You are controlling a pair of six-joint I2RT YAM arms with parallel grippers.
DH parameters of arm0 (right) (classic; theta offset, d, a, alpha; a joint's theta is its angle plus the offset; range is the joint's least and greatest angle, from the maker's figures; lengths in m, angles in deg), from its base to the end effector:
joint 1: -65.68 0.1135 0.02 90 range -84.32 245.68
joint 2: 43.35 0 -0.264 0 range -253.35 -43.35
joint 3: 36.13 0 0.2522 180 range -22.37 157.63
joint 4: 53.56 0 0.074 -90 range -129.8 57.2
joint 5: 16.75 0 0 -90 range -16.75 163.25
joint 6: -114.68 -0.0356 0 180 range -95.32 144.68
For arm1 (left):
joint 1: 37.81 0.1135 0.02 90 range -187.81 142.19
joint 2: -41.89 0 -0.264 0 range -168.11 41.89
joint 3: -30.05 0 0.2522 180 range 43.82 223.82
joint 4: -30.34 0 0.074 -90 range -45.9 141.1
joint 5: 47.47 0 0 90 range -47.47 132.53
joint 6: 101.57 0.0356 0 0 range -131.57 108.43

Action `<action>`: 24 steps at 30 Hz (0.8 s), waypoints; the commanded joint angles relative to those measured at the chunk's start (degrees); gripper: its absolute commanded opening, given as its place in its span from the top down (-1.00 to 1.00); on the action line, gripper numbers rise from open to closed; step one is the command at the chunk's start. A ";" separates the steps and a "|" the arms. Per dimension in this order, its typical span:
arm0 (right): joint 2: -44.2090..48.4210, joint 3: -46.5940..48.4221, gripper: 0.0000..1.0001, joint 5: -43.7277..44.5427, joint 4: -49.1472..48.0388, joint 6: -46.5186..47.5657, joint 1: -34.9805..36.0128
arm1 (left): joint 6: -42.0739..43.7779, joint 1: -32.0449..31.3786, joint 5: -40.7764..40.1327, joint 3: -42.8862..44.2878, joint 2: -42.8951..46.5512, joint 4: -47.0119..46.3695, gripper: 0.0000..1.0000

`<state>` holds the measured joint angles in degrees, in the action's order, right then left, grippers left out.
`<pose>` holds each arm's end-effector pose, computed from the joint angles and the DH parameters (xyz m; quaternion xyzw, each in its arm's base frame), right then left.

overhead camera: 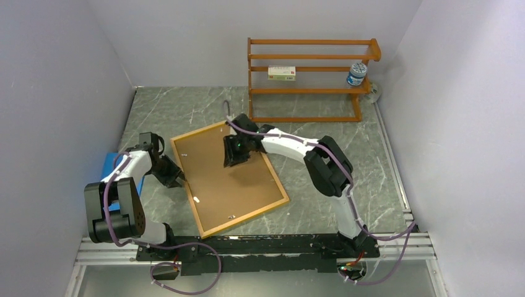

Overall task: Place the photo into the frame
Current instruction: Install the photo frame at the center of the board.

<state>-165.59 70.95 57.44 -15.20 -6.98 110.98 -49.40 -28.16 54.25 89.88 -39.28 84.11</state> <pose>0.3227 0.3399 0.1838 -0.1545 0.9290 0.2952 0.1614 0.2401 0.0335 0.1774 -0.3850 0.9082 -0.1296 0.1004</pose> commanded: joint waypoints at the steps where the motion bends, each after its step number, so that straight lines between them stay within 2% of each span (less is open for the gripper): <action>1: 0.84 -1.52 0.38 -10.19 -7.36 1.47 4.35 | -1.59 -0.16 0.58 -2.82 1.97 0.93 0.28; 6: -2.09 -2.66 0.60 -15.84 -11.89 0.18 7.95 | -1.38 -0.10 3.16 -4.42 -0.10 -0.12 0.27; 9: -3.69 -2.56 0.62 -16.51 -12.99 0.32 10.02 | -1.47 -0.13 3.75 -5.13 -0.43 -0.96 0.31; 16: -7.49 -2.26 0.63 -18.27 -18.09 -1.89 12.52 | -1.27 -0.20 4.18 -5.28 -0.84 -1.29 0.54; 24: -11.29 -0.61 0.66 -18.31 -21.06 -3.93 14.03 | -1.42 -0.31 3.88 -5.63 -0.02 -1.17 0.62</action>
<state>-174.61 69.81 38.31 -33.21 -10.15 124.01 -50.14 -28.16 57.79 85.40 -39.39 83.21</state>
